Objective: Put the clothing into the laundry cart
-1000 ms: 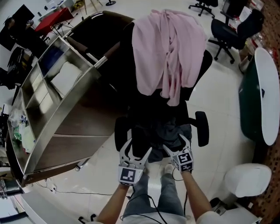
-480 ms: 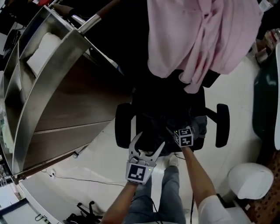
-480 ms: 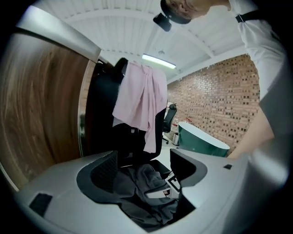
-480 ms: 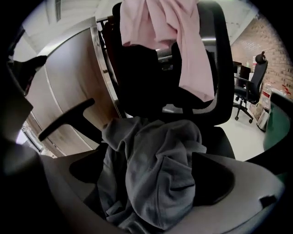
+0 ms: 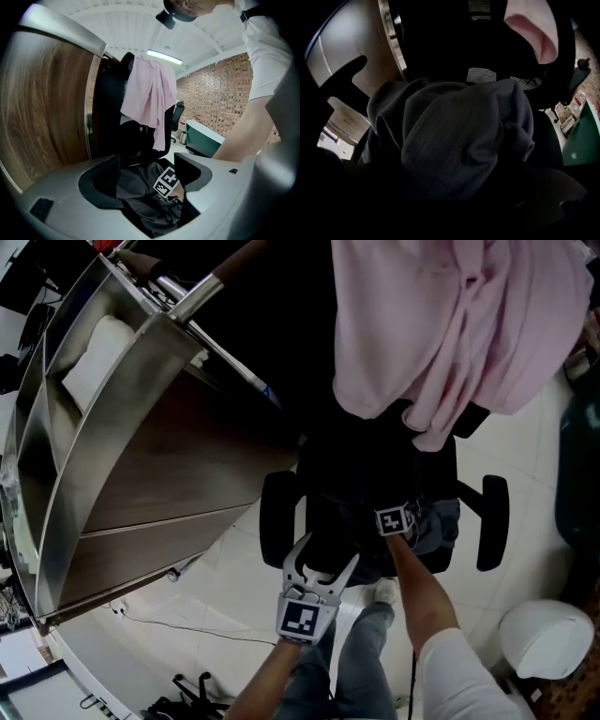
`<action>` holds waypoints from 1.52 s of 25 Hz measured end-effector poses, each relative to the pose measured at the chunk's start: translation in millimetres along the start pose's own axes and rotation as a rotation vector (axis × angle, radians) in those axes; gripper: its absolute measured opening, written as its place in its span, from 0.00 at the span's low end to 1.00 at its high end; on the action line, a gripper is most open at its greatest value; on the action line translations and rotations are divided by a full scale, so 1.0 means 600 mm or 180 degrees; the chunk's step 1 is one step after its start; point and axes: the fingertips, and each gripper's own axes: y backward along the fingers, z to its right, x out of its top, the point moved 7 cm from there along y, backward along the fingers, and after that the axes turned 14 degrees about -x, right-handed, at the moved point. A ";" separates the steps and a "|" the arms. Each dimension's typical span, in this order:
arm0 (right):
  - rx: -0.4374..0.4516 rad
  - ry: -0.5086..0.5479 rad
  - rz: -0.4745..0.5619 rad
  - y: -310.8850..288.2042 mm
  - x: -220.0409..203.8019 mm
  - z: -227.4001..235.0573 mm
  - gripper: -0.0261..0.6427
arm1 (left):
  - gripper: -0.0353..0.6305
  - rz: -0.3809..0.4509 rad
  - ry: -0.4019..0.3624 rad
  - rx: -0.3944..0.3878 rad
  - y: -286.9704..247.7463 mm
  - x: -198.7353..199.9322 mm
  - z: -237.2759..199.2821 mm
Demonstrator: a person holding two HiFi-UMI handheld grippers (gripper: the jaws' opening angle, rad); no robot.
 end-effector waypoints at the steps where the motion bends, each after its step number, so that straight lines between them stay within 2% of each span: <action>1: -0.0036 0.0043 -0.0050 -0.006 -0.001 0.004 0.83 | 0.56 -0.0020 0.0022 0.0024 0.006 0.000 -0.001; 3: 0.0018 0.0032 -0.0097 -0.004 0.009 0.017 0.67 | 0.56 -0.0050 0.0045 0.0056 0.016 0.002 -0.004; 4: 0.0099 0.0000 -0.0074 0.006 0.018 0.026 0.47 | 0.56 -0.0049 0.0053 0.0064 0.021 0.003 -0.005; 5: 0.0219 -0.0079 -0.0027 0.015 0.022 0.034 0.35 | 0.56 -0.0040 0.0064 0.0064 0.025 0.006 -0.005; 7: 0.0513 -0.0336 0.0155 0.036 0.017 0.040 0.28 | 0.56 -0.0019 0.0078 0.0051 0.035 0.013 -0.005; 10: 0.0851 -0.0578 0.0600 0.130 0.017 0.027 0.25 | 0.56 0.0022 0.0082 0.0049 0.054 0.032 0.002; 13: 0.0973 -0.0821 0.0951 0.257 0.003 0.019 0.24 | 0.56 0.0096 0.0125 0.0048 0.083 0.063 0.021; 17: 0.0985 -0.1147 0.1401 0.428 0.015 0.041 0.24 | 0.56 0.0277 0.0164 0.0035 0.118 0.118 0.036; 21: 0.0911 -0.1239 0.1925 0.609 0.035 0.067 0.24 | 0.56 0.0523 -0.0029 0.0078 0.163 0.179 0.057; 24: 0.0850 -0.1375 0.2411 0.731 0.055 0.084 0.24 | 0.56 0.0700 -0.0047 0.0048 0.199 0.259 0.086; 26: 0.0768 -0.1452 0.2701 0.813 0.064 0.103 0.24 | 0.56 0.0874 -0.0104 0.0073 0.220 0.281 0.097; 28: 0.0695 -0.1486 0.2962 0.895 0.072 0.123 0.24 | 0.56 0.1028 -0.0213 0.0069 0.235 0.310 0.117; 32: 0.0644 -0.1439 0.3396 1.031 0.083 0.141 0.24 | 0.56 0.1147 -0.0529 -0.0008 0.275 0.378 0.175; 38: 0.0354 -0.1134 0.3956 1.171 0.079 0.144 0.24 | 0.56 0.1427 -0.0697 0.0108 0.348 0.434 0.235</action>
